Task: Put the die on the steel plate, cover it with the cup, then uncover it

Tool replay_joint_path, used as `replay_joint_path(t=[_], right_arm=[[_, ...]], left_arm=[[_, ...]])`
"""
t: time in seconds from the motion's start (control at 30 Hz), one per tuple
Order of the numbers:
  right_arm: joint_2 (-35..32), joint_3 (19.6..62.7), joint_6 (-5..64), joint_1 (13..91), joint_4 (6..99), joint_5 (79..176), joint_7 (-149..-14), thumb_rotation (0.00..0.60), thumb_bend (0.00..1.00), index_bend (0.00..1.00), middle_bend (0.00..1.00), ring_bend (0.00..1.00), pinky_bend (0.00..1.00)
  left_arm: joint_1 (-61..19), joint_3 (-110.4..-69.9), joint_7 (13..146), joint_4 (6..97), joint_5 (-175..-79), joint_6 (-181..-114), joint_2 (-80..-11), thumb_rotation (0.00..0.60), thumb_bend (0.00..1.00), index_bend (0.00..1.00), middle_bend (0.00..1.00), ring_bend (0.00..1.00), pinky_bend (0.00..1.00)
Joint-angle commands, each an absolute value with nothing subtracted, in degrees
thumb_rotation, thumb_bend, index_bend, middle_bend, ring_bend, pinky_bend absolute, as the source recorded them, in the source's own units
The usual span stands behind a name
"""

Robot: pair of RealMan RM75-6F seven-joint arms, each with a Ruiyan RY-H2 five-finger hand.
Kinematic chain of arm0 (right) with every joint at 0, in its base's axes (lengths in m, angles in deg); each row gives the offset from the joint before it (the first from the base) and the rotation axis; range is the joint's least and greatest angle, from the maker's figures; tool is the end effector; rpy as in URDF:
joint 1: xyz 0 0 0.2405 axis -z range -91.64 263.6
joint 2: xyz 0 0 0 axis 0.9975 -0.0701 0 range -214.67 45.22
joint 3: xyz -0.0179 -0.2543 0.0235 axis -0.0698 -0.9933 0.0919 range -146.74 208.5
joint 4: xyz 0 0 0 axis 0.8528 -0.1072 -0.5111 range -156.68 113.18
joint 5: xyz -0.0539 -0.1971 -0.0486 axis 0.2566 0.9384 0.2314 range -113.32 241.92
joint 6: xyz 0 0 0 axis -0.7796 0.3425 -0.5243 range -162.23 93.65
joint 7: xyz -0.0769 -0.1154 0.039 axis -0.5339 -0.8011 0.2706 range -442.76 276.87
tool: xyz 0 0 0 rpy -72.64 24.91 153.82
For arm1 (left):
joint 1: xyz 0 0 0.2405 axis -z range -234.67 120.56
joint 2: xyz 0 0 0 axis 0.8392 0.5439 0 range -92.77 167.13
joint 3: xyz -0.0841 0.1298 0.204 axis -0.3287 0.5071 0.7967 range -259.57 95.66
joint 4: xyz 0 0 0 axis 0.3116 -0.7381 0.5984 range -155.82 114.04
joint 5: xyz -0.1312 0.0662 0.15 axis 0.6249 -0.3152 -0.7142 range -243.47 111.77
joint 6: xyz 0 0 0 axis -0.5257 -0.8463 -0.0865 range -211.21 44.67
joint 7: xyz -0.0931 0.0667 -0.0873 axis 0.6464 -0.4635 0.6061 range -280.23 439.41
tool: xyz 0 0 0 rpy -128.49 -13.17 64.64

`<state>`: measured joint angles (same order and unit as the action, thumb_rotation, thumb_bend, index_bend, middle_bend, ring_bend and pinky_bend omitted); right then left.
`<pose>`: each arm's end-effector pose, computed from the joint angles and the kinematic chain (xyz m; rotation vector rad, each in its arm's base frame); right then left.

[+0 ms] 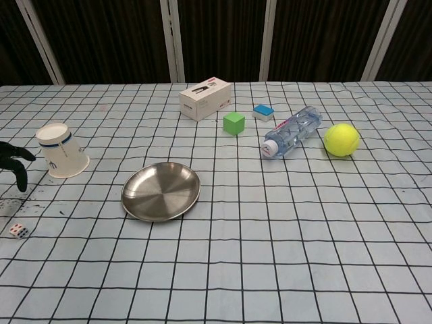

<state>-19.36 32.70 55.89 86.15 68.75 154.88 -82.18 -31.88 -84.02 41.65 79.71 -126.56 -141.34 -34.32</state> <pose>-0.3155 -0.1497 0.1596 1.3629 -0.8752 0.9288 -0.2581 0.2506 0.0504 -1.8438 -0.9047 -0.4228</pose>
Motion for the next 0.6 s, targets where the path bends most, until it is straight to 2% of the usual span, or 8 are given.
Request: replay_joint_path(t=[0.03, 0.4, 0.6], right_arm=[[-19.3, 32.7, 55.7, 86.1, 68.6, 154.7, -82.2, 0.6, 0.13, 0.12, 0.14, 0.1, 0.03], [-19.0, 32.7, 55.4, 86.0, 68.4, 154.4, -82.8, 0.6, 0.13, 0.12, 0.14, 0.1, 0.03], [-19.0, 32.7, 55.1, 86.0, 68.4, 154.2, -82.8, 0.6, 0.13, 0.12, 0.14, 0.1, 0.03]], left_arm=[[-31.7, -83.4, 41.8, 78.9, -126.5, -141.2, -34.8, 0.6, 0.32, 0.36, 0.06, 0.0, 0.11], [-31.6, -82.3, 43.6, 75.6, -127.5, -141.6, -37.2, 0.6, 0.32, 0.42, 0.08, 0.0, 0.11], [-31.6, -82.0, 44.3, 73.8, -128.4, -142.3, -38.7, 0.6, 0.32, 0.41, 0.08, 0.0, 0.11]])
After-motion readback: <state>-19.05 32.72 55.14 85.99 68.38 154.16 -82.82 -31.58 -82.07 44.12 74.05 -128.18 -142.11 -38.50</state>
